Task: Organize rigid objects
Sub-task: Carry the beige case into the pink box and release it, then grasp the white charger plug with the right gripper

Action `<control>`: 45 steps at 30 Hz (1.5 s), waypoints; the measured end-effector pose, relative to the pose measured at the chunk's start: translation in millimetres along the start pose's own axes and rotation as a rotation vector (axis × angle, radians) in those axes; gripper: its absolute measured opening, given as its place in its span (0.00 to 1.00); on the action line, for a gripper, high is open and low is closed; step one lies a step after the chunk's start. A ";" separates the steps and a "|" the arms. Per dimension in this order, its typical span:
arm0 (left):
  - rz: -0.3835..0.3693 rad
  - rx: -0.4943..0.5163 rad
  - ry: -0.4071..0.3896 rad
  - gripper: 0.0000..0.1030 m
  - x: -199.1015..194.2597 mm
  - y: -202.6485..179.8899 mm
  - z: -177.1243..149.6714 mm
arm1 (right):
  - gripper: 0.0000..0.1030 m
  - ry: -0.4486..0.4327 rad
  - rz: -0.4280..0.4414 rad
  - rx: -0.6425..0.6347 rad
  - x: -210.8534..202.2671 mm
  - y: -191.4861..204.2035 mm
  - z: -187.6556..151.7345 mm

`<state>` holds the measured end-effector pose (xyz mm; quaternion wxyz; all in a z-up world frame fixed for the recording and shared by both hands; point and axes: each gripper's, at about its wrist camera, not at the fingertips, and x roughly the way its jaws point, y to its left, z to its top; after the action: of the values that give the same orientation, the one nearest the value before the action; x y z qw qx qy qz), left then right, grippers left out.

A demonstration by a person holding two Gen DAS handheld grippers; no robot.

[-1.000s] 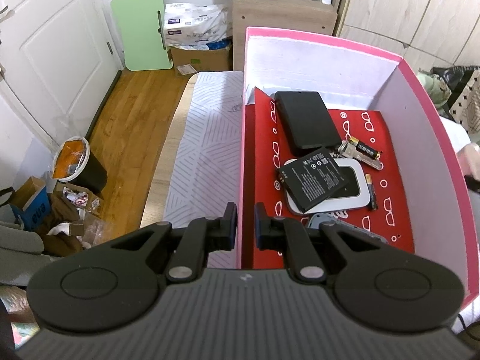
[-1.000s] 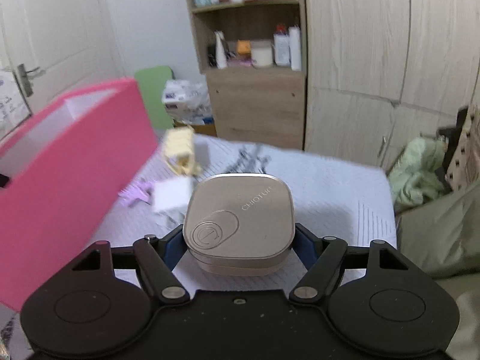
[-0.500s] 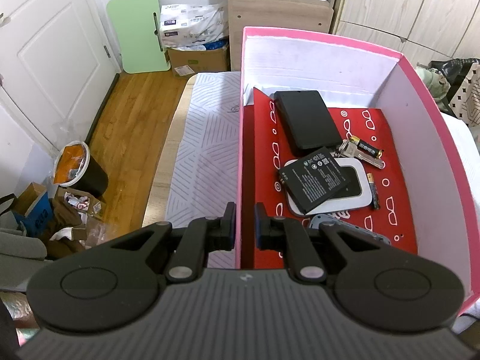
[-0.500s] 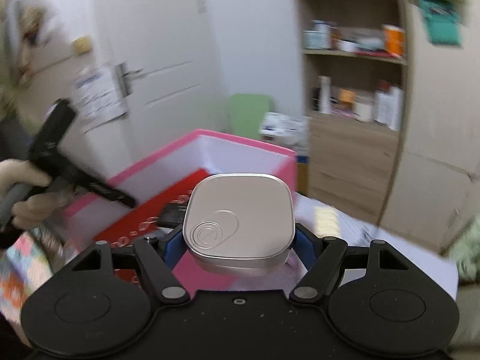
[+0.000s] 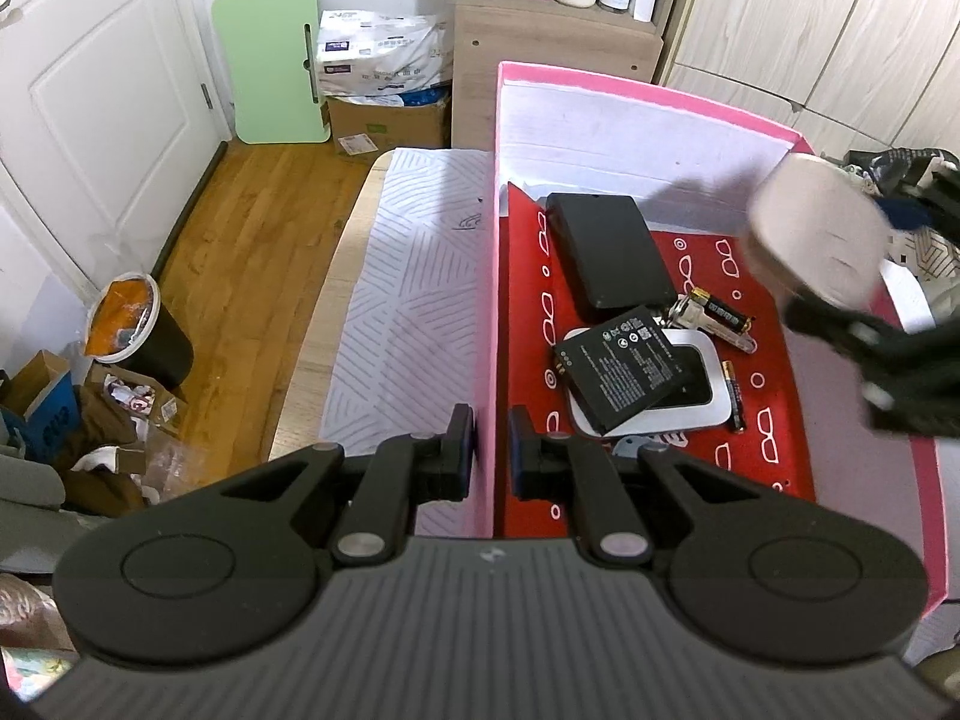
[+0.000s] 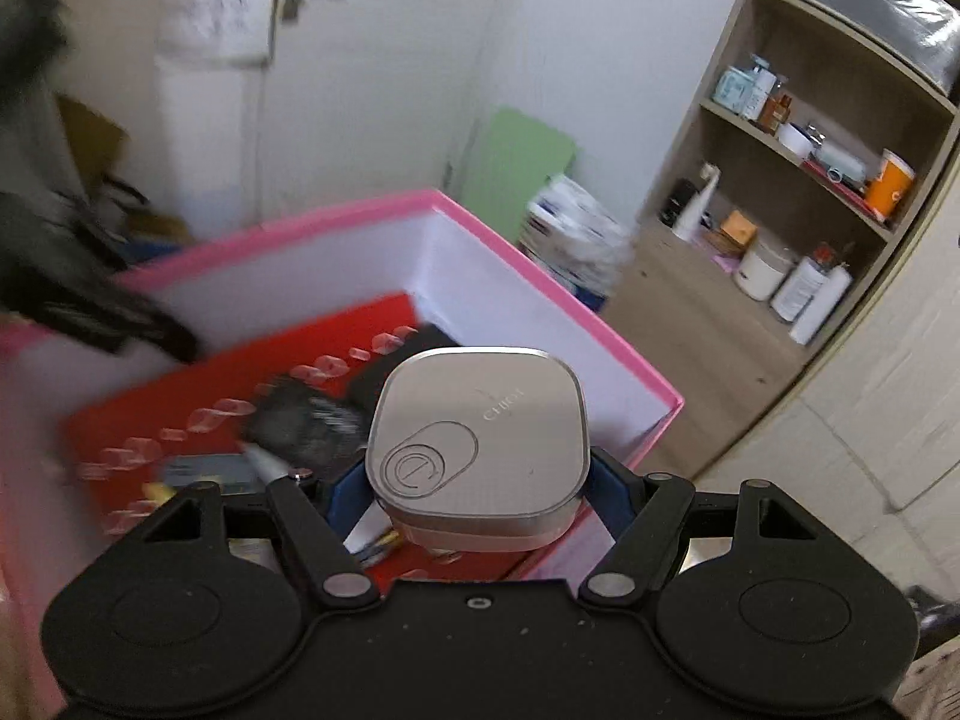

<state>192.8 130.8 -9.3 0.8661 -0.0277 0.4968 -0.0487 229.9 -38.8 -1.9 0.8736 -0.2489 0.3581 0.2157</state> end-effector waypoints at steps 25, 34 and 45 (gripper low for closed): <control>-0.036 0.007 -0.002 0.09 1.5 5.4 -1.6 | 0.81 -0.236 -0.011 -0.083 -61.9 -31.5 -17.1; -0.032 0.001 -0.005 0.09 2.7 5.6 -1.3 | 0.76 -0.232 0.038 0.220 -92.8 -60.0 -104.5; -0.010 -0.015 -0.001 0.09 0.9 2.2 -1.6 | 0.62 -0.172 0.045 0.410 -36.5 -68.8 -159.4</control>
<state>192.0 132.9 -11.1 0.8658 -0.0367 0.4965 -0.0493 161.8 -193.9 -54.6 0.9283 -0.0388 0.3239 0.1784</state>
